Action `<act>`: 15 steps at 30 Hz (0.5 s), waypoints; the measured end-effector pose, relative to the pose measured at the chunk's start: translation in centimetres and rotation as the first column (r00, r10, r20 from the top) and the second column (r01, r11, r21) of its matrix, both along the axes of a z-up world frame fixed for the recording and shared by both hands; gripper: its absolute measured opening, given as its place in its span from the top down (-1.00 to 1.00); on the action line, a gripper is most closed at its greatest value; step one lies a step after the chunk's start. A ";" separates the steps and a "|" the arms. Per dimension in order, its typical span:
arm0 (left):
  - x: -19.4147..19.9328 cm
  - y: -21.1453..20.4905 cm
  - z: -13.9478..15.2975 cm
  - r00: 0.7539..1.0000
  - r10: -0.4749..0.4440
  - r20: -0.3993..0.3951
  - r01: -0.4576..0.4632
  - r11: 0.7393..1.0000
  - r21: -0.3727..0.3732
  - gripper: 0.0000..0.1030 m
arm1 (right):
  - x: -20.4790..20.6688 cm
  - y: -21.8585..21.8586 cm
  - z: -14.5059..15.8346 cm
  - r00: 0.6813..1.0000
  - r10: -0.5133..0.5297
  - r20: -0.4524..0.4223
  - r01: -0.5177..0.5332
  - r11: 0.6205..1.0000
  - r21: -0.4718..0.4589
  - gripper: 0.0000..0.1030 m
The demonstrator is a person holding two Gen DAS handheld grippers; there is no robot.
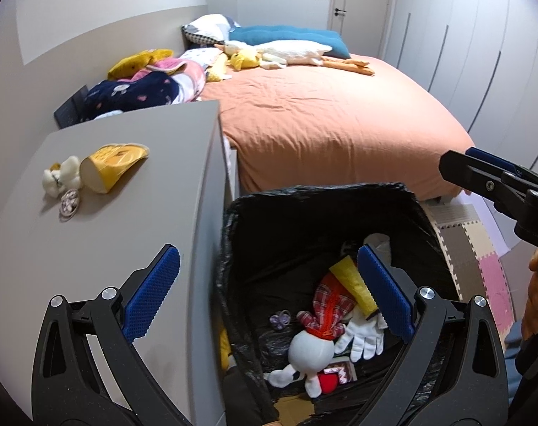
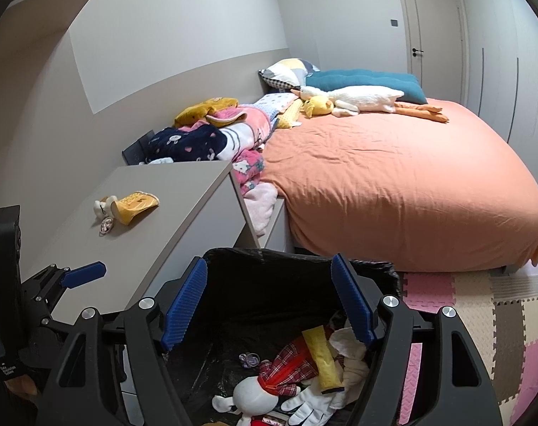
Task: Organize soft objects
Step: 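Open both tools over the bin to drop the pouch and hair tie, then move both tools back over the desk toward the hair tie and snack bag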
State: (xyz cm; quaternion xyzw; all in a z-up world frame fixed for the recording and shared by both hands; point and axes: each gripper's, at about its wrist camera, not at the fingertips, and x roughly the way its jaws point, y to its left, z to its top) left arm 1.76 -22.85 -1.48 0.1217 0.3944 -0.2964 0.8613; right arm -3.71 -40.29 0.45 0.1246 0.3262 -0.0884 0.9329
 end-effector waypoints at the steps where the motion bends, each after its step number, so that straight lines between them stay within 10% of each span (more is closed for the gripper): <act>1: 0.3 0.4 -0.1 1.000 0.009 -0.003 -0.009 1.000 -0.002 -0.88 | 0.2 0.2 0.0 1.000 0.003 -0.001 -0.003 1.000 0.000 -0.42; 15: 3.7 5.6 -0.9 0.993 0.115 -0.020 -0.115 0.993 0.006 -0.88 | 4.9 4.5 -1.0 0.995 0.096 -0.025 -0.096 0.995 0.008 -0.42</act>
